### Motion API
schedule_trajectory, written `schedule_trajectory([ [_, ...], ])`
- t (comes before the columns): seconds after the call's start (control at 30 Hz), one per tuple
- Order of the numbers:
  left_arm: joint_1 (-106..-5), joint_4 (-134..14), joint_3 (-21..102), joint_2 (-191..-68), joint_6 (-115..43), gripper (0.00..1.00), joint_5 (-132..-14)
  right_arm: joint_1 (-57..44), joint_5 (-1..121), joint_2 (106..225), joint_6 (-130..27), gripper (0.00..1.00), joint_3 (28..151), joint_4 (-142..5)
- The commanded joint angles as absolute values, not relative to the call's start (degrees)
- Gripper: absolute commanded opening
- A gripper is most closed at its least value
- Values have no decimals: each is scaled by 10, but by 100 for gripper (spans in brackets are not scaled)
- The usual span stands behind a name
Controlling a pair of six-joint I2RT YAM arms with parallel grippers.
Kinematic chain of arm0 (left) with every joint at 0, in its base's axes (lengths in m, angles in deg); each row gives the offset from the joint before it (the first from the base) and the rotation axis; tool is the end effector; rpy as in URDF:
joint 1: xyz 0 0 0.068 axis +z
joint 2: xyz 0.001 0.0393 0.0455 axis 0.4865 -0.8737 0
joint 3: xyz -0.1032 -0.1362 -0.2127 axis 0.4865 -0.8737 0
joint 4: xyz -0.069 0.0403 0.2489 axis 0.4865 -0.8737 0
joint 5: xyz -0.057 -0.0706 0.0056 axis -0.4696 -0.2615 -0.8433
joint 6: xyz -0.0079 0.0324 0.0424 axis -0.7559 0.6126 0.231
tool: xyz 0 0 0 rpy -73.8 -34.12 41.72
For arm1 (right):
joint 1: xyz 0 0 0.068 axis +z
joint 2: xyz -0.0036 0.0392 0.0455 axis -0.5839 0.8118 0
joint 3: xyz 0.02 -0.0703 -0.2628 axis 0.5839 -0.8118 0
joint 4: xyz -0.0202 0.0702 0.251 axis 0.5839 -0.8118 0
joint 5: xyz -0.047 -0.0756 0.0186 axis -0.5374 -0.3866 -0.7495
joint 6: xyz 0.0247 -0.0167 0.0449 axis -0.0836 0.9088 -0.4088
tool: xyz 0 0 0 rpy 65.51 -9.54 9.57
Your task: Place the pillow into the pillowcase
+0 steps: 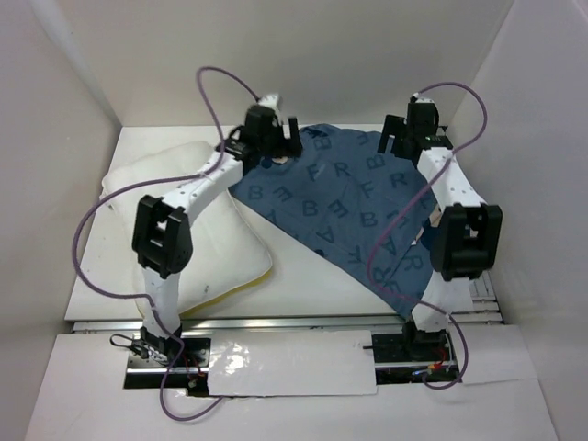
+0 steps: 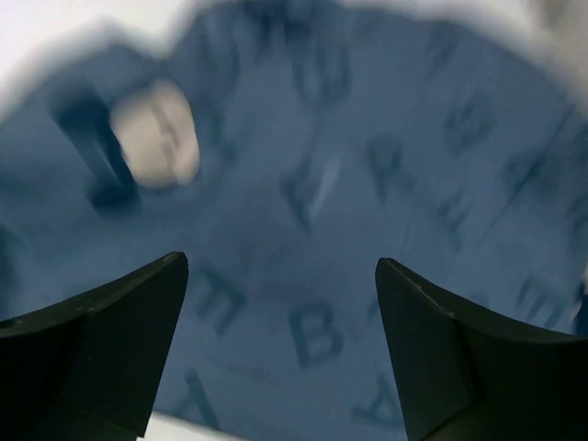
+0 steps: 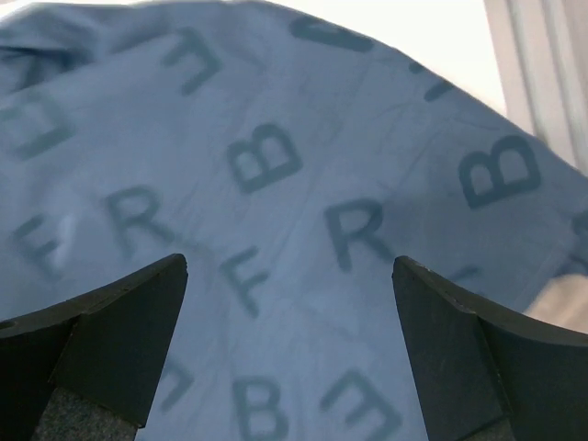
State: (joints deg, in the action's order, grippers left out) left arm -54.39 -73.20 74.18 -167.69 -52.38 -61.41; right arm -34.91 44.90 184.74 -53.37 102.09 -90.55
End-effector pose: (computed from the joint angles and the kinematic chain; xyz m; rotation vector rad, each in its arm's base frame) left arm 0.4365 -0.2041 0.3440 -0.0757 1.9457 -0.5669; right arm 0.4085 0.0016 0.3190 0.2168 2.1598 -0.0380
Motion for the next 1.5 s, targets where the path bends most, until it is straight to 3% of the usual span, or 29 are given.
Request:
schedule_trajectory([
  [0.0,-604,-826,713,-1714,-547,95,-596,-391,447,1934,-543,100,1089,-962],
  [0.2,-629,-925,783,-1841,-607,90,-595,-438,449,2004,-567,100,1064,-961],
  [0.4,-608,-932,842,-1924,-641,92,-628,-438,408,1989,-636,100,938,-950],
  [0.6,-601,-958,960,-2022,-661,97,-666,-426,529,1941,-692,100,772,-909],
  [0.77,-590,-919,1055,-2094,-685,97,-755,-346,652,1805,-731,100,623,-879],
  [0.9,-590,-831,1055,-2100,-701,99,-794,-198,687,1719,-724,100,554,-892],
  [1.1,-619,-754,1092,-2095,-677,99,-834,-16,777,1745,-643,100,618,-903],
  [1.2,-636,-748,1098,-2065,-623,99,-811,45,712,1750,-618,100,698,-937],
  [1.33,-636,-724,1053,-1983,-571,99,-791,28,611,1739,-597,100,782,-999],
  [1.47,-613,-754,1019,-1864,-542,100,-741,-52,508,1726,-609,100,859,-1039],
])
